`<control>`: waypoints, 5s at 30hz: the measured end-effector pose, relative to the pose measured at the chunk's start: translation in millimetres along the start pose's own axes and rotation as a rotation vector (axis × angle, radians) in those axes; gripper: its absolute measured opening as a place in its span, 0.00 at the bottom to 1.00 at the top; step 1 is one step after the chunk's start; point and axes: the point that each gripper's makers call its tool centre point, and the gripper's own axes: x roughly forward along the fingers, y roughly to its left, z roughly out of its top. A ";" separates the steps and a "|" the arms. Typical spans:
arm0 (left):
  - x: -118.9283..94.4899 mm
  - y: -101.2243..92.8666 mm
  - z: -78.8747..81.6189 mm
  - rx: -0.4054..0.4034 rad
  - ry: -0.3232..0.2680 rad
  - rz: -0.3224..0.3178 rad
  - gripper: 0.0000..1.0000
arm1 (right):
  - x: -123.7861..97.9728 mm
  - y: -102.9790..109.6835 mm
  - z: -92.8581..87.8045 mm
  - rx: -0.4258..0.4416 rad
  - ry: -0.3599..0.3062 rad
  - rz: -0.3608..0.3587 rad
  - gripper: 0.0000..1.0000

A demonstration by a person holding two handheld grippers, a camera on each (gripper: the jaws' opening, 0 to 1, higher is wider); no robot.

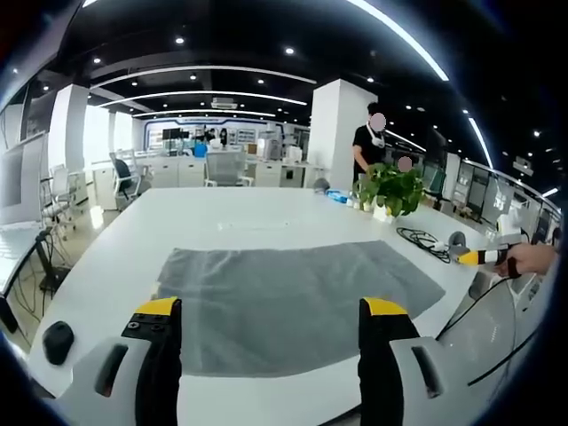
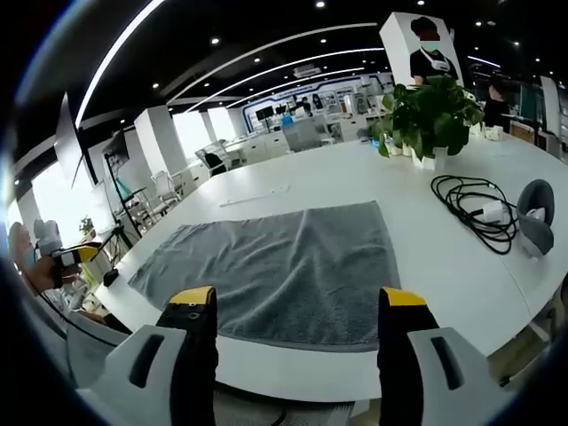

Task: Fold the towel on the table until its edges align and the towel forms a compact rectangular stack.

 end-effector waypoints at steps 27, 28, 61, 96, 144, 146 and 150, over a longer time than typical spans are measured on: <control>2.6 -19.3 -0.9 0.003 0.040 -0.036 0.83 | 3.7 -32.6 -21.7 0.047 0.058 -0.059 0.54; 2.7 -19.7 -0.8 0.005 0.040 -0.036 0.83 | 4.7 -34.7 -24.0 0.041 0.074 -0.062 0.51; 9.0 -19.5 -11.6 0.039 0.084 -0.046 0.79 | 21.9 -82.2 -64.3 0.027 0.331 -0.156 0.31; 31.7 -36.2 -9.8 0.060 0.132 -0.073 0.78 | 29.3 -102.0 -80.4 0.073 0.363 -0.238 0.25; 159.1 -152.2 55.8 0.291 0.126 -0.395 0.78 | 40.0 -119.8 -87.5 0.051 0.359 -0.239 0.20; 160.4 -155.4 53.8 0.288 0.134 -0.396 0.78 | 40.4 -117.1 -88.0 0.045 0.360 -0.232 0.20; 158.9 -161.0 50.2 0.273 0.138 -0.399 0.77 | 43.4 -118.6 -91.9 -0.017 0.363 -0.251 0.18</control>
